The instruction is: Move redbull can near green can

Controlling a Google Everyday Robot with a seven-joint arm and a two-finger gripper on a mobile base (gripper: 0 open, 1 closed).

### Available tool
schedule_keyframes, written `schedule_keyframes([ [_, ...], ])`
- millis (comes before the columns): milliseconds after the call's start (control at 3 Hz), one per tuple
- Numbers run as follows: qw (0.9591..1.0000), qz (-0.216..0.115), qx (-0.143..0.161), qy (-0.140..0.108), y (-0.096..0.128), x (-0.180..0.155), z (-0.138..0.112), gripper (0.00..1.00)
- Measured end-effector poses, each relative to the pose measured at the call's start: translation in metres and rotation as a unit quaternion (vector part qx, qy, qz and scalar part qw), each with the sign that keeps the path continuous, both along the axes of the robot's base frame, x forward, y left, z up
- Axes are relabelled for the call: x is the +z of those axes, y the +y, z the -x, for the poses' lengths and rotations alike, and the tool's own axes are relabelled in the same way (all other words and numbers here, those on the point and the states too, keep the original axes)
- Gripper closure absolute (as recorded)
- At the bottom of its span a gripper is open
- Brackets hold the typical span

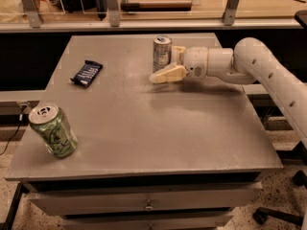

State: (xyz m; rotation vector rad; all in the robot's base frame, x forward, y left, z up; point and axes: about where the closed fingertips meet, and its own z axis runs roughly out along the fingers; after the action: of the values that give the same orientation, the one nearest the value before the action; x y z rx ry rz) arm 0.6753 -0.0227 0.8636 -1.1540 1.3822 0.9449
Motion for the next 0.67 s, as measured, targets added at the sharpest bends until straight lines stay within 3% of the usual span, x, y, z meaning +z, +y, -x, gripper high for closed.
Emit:
schedule_keyframes([
  [667,1.0,-0.002,0.0,0.003,0.0055,0.0001,0.0004,0.65],
])
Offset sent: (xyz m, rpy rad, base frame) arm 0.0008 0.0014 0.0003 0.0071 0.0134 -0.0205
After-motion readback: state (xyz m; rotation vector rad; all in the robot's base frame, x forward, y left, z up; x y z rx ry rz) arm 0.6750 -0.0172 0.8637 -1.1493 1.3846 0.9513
